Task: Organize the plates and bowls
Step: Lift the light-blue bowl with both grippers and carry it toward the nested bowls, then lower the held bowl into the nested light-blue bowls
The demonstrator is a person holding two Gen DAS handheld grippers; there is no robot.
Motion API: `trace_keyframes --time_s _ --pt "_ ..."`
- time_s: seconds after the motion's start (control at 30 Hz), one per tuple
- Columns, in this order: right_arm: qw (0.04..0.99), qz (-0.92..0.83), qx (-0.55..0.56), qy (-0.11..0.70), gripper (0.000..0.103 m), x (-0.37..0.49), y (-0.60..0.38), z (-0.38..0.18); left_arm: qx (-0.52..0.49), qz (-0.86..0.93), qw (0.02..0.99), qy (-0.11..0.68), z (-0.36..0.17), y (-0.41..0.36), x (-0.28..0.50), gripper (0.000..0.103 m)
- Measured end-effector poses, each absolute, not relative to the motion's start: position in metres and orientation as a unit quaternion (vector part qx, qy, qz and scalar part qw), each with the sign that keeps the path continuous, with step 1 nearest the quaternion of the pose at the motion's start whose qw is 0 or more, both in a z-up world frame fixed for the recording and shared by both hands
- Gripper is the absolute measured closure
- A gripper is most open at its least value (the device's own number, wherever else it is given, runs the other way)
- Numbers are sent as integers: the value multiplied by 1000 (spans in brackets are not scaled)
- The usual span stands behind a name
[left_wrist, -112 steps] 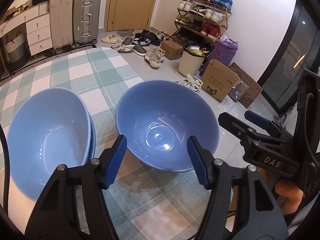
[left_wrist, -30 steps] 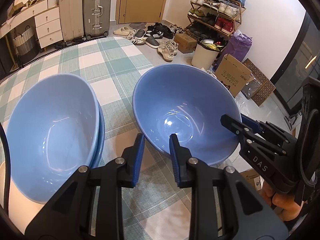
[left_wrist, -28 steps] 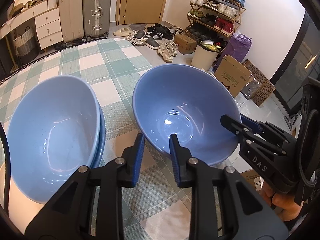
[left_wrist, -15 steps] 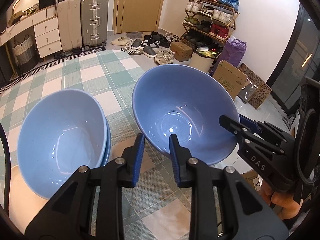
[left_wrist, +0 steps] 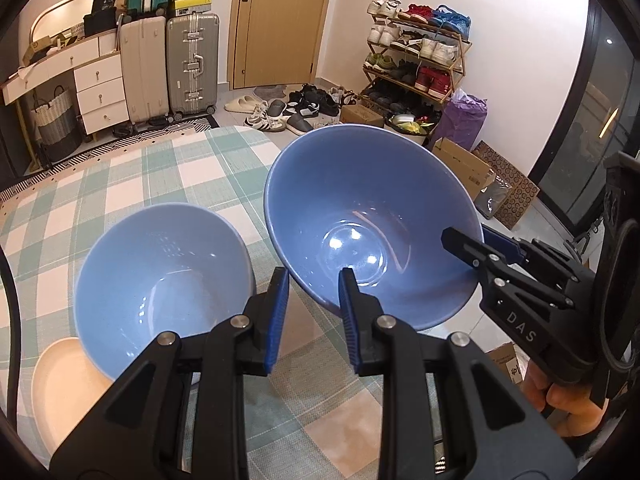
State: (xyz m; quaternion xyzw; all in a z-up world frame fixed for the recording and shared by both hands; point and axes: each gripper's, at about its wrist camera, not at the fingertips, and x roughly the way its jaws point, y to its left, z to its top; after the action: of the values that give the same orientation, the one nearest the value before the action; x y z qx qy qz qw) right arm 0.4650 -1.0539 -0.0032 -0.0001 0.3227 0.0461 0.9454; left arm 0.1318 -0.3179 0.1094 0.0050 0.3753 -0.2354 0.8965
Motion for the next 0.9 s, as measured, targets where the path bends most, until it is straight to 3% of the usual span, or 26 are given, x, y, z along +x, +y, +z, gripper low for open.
trace_keyframes --time_s 0.9 --pt "956 102 -29 273 75 431 -964 58 -11 -184 927 325 198 -227 51 80"
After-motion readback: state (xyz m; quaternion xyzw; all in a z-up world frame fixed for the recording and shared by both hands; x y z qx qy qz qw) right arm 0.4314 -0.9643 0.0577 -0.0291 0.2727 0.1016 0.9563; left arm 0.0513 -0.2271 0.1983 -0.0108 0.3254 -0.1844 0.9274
